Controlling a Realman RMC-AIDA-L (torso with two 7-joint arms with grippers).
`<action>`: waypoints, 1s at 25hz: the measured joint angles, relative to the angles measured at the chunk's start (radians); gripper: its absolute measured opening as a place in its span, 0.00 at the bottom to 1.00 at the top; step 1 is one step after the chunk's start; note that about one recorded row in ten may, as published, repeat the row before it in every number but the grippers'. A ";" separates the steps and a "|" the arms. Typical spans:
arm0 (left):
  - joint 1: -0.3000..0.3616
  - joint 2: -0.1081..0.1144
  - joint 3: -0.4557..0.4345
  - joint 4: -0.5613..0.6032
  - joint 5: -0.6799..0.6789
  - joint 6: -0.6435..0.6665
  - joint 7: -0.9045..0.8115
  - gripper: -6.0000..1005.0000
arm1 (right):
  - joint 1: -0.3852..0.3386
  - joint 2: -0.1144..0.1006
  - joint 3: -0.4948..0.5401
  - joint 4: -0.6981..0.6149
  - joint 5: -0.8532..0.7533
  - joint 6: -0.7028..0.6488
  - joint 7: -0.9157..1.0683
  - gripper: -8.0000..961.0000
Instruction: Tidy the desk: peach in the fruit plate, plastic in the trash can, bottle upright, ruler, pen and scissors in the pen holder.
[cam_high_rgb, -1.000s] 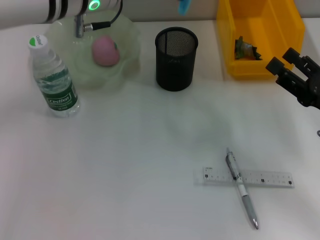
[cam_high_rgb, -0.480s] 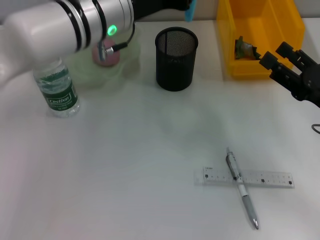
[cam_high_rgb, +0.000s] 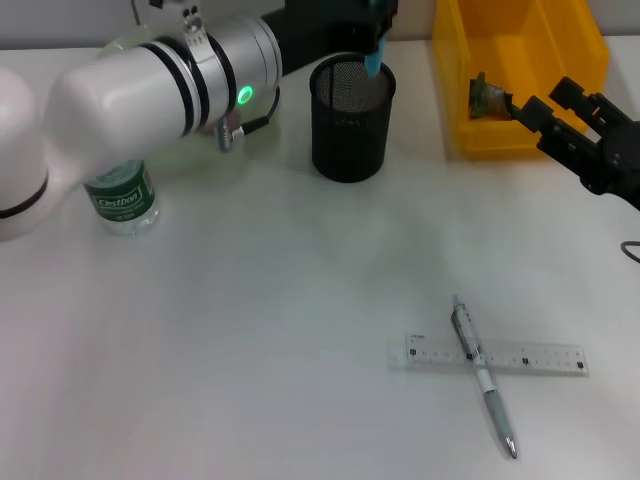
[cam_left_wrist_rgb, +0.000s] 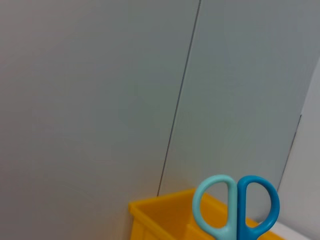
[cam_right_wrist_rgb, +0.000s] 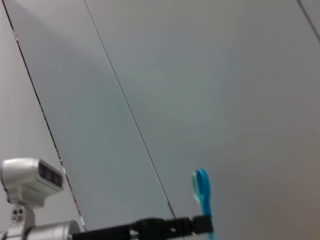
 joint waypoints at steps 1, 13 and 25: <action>0.000 0.000 0.000 0.000 0.000 0.000 0.000 0.29 | 0.001 0.000 -0.001 0.000 0.000 0.000 0.001 0.68; -0.046 0.000 0.070 -0.091 -0.013 -0.078 0.060 0.30 | 0.006 0.001 -0.003 0.000 0.000 0.000 0.002 0.68; -0.036 0.000 0.081 -0.090 -0.019 -0.081 0.092 0.47 | 0.004 0.002 -0.003 0.005 0.000 -0.001 0.002 0.67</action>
